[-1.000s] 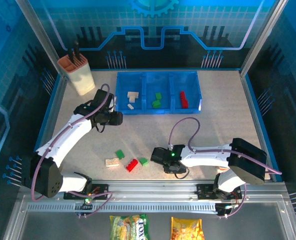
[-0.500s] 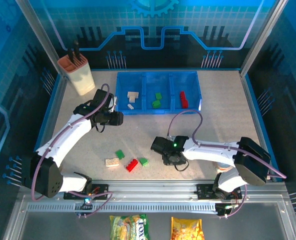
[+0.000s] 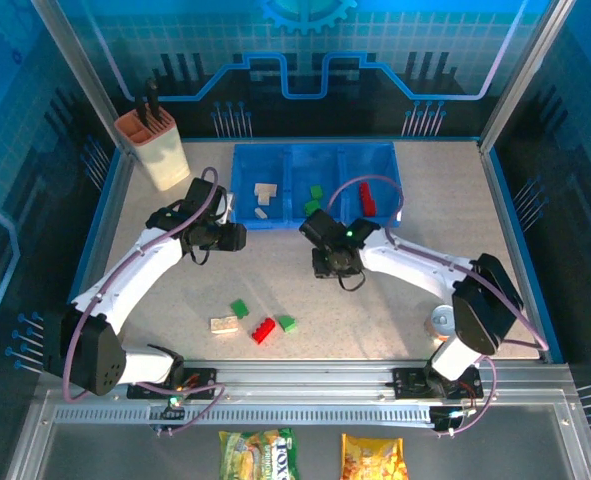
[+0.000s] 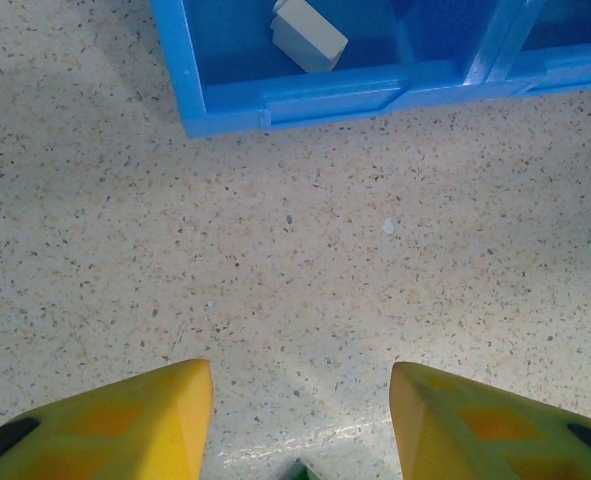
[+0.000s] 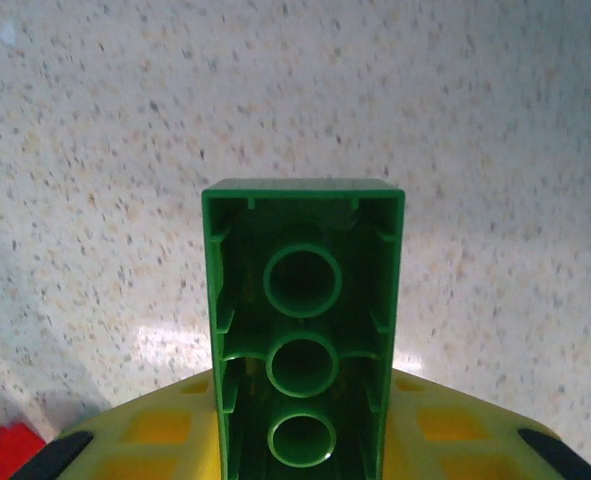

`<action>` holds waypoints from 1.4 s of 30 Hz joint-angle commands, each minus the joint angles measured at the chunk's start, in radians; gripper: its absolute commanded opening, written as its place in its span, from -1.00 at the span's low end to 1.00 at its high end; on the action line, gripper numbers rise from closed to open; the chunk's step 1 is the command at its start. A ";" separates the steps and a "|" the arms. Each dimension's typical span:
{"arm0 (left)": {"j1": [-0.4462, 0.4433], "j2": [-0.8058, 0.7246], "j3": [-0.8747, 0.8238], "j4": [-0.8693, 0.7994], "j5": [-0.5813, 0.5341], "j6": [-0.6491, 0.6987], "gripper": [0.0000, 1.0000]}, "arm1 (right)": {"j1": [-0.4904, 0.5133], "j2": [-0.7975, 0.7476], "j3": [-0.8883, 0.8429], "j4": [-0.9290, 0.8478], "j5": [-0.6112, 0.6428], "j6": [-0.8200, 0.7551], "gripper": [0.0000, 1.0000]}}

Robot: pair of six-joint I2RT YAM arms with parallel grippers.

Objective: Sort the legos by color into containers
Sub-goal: Place the lego in the container.

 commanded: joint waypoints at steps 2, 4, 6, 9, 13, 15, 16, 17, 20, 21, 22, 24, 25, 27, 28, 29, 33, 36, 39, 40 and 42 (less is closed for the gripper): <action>0.010 0.005 -0.012 0.010 0.015 0.015 0.02 | -0.053 0.074 0.113 0.004 -0.046 -0.112 -0.33; 0.010 0.007 -0.010 0.009 0.017 0.015 0.02 | -0.076 0.109 0.157 0.010 -0.061 -0.140 -0.34; 0.010 0.009 -0.010 0.009 0.016 0.016 0.02 | -0.098 0.147 0.205 0.010 -0.070 -0.167 -0.34; 0.011 0.009 -0.010 0.007 0.014 0.019 0.02 | -0.134 0.198 0.270 0.018 -0.093 -0.201 -0.34; 0.011 0.010 -0.008 0.006 0.010 0.017 0.02 | -0.182 0.269 0.353 0.032 -0.128 -0.236 -0.34; 0.013 0.013 -0.009 0.004 0.008 0.019 0.02 | -0.206 0.309 0.403 0.036 -0.145 -0.251 -0.35; 0.013 0.013 -0.008 0.004 0.008 0.020 0.02 | -0.216 0.327 0.424 0.038 -0.157 -0.256 -0.35; 0.013 0.015 -0.007 0.005 0.008 0.021 0.02 | -0.225 0.347 0.446 0.044 -0.175 -0.264 -0.36; 0.012 0.018 -0.008 0.002 0.008 0.021 0.02 | -0.247 0.406 0.513 0.065 -0.217 -0.286 -0.36; 0.014 0.019 -0.008 0.003 0.008 0.021 0.02 | -0.252 0.429 0.538 0.070 -0.224 -0.291 -0.36; 0.014 0.020 -0.008 0.003 0.009 0.021 0.02 | -0.256 0.449 0.560 0.070 -0.228 -0.295 -0.36; 0.014 0.023 -0.007 0.001 0.010 0.021 0.02 | -0.268 0.493 0.613 0.071 -0.240 -0.296 -0.36; 0.015 0.025 -0.007 0.001 0.012 0.021 0.02 | -0.271 0.508 0.633 0.072 -0.241 -0.296 -0.36; 0.014 0.030 -0.004 0.000 0.012 0.021 0.02 | -0.279 0.545 0.677 0.078 -0.249 -0.290 -0.37; 0.014 0.032 -0.004 -0.002 0.013 0.021 0.02 | -0.282 0.560 0.693 0.083 -0.249 -0.286 -0.37; 0.014 0.034 -0.002 -0.002 0.014 0.020 0.02 | -0.284 0.577 0.712 0.088 -0.248 -0.282 -0.37; 0.015 0.039 -0.003 -0.003 0.018 0.020 0.02 | -0.299 0.644 0.791 0.084 -0.247 -0.265 -0.36; 0.014 0.039 -0.007 -0.003 0.021 0.024 0.02 | -0.307 0.683 0.841 0.083 -0.255 -0.263 -0.36; 0.014 0.039 -0.007 -0.002 0.021 0.023 0.02 | -0.314 0.743 0.899 0.069 -0.266 -0.270 -0.36; 0.014 0.041 -0.007 -0.002 0.023 0.023 0.02 | -0.317 0.758 0.921 0.060 -0.265 -0.273 -0.35; 0.014 0.046 -0.007 -0.003 0.023 0.025 0.02 | -0.320 0.782 0.955 0.051 -0.266 -0.278 -0.34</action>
